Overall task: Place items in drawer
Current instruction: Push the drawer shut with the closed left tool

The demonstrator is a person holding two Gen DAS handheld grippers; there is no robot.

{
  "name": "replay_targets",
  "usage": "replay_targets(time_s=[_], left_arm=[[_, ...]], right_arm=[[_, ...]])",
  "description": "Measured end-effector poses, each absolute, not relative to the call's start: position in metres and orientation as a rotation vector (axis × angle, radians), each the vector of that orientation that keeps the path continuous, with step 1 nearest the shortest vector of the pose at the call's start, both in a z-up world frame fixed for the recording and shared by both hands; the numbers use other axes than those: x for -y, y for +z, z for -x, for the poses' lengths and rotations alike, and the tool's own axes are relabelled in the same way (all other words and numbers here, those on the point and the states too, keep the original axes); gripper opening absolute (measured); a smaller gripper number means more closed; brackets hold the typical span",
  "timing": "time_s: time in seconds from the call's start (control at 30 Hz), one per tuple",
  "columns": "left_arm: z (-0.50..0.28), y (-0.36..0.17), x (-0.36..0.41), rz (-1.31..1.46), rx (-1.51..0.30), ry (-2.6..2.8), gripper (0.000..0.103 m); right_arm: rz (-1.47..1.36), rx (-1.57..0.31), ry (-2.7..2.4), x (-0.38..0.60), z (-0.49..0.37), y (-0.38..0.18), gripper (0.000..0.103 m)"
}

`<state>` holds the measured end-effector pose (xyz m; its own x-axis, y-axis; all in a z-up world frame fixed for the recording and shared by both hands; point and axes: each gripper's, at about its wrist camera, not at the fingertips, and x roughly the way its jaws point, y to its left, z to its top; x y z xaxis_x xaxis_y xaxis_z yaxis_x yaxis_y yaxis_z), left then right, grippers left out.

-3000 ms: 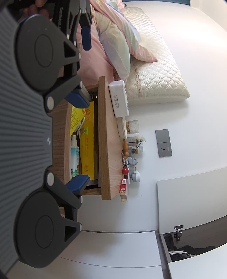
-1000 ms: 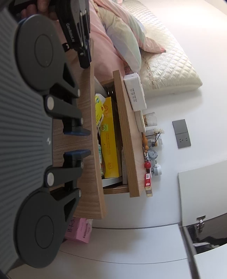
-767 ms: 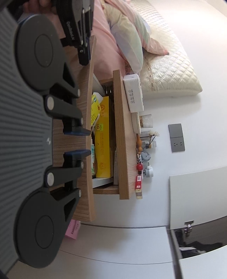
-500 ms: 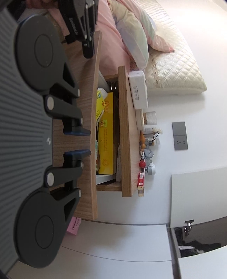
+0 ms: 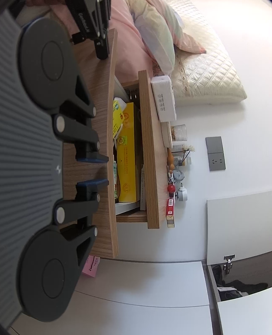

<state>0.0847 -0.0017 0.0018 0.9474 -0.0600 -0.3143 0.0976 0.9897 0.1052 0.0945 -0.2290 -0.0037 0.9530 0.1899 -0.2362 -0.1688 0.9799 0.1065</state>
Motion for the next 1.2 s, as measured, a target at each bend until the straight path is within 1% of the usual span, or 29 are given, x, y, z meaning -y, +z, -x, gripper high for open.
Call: replay_targets(time_s=[0.4, 1.2], left_arm=[[-0.094, -0.003, 0.009, -0.131, -0.305, -0.048, 0.002], [-0.159, 0.001, 0.004, -0.107, -0.338, -0.022, 0.003]], right_arm=[[-0.080, -0.257, 0.188, 0.228, -0.105, -0.002, 0.020], [-0.051, -0.279, 0.202, 0.217, -0.165, -0.004, 0.019]])
